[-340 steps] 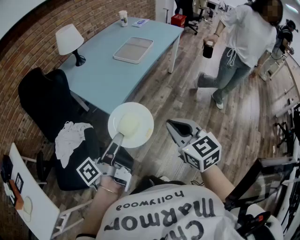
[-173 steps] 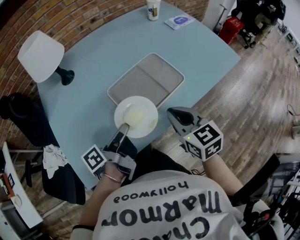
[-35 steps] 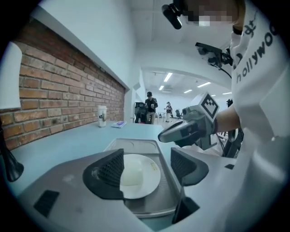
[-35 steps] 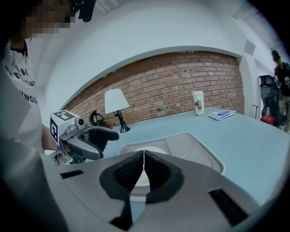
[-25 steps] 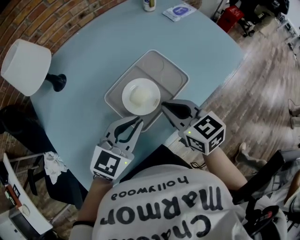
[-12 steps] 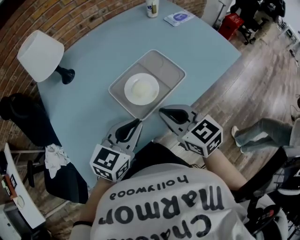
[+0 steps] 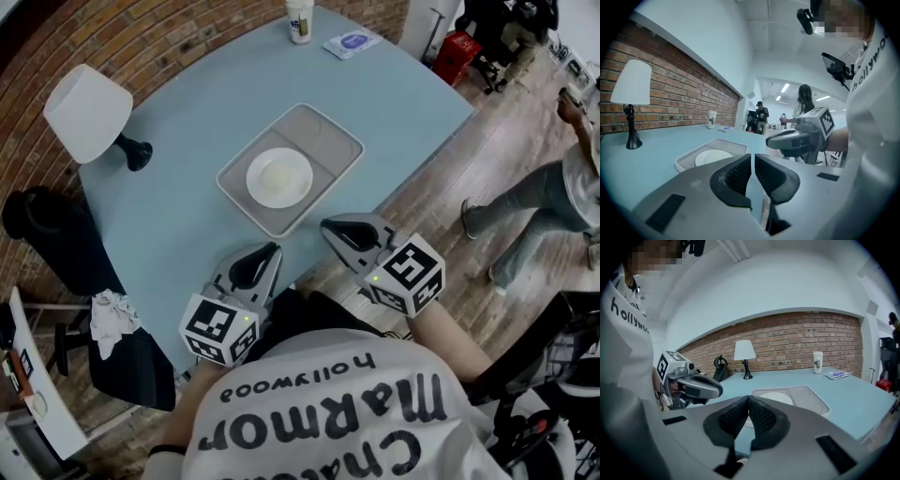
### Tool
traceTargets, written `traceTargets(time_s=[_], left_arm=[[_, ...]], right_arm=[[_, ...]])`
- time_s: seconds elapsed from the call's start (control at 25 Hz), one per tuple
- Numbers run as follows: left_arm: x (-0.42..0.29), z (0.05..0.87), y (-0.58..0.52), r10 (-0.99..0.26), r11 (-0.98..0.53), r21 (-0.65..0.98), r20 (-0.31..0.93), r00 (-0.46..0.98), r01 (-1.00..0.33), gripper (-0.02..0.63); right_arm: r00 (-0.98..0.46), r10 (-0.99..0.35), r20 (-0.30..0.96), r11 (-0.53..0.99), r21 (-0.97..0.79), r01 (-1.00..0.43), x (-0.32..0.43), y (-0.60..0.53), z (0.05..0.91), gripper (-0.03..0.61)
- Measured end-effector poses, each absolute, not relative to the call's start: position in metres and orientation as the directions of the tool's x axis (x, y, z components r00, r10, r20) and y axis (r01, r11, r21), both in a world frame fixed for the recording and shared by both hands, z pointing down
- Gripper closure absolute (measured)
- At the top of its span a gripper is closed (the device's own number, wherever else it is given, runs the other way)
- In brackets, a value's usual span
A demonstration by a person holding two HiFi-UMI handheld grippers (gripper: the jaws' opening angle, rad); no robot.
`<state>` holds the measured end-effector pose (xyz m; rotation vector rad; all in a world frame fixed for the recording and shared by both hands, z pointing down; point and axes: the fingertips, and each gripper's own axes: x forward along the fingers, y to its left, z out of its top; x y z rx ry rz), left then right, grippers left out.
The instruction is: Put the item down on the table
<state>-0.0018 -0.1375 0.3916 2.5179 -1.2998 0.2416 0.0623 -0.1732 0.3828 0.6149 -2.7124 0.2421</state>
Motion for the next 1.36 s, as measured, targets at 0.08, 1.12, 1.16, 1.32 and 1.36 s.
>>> traceTargets(time_s=[0.08,1.12,1.16,1.32,1.36], left_arm=[[0.000,0.389,-0.136,-0.766,-0.552,0.183,0.275,0.581,-0.814,0.584],[0.013,0.382,-0.153,-0.751,-0.584,0.168,0.260,0.607,-0.794,0.584],[0.013,0.382,-0.152,-0.752,-0.583,0.168,0.260,0.606,-0.795,0.584],[0.013,0.383,-0.151,-0.754,-0.580,0.170,0.260,0.603,-0.797,0.584],[0.013,0.383,-0.151,-0.754,-0.579,0.170,0.260,0.603,-0.797,0.584]], right_arm=[[-0.844,-0.395,0.364,0.886,-0.092,-0.455,0.065,-0.173,0.380,0.569],[-0.831,-0.416,0.370,0.876,-0.082,-0.475,0.078,-0.189,0.378,0.569],[-0.831,-0.415,0.370,0.877,-0.082,-0.474,0.078,-0.189,0.378,0.569],[-0.832,-0.412,0.371,0.879,-0.080,-0.471,0.079,-0.187,0.379,0.569],[-0.832,-0.411,0.371,0.879,-0.080,-0.470,0.080,-0.187,0.380,0.569]])
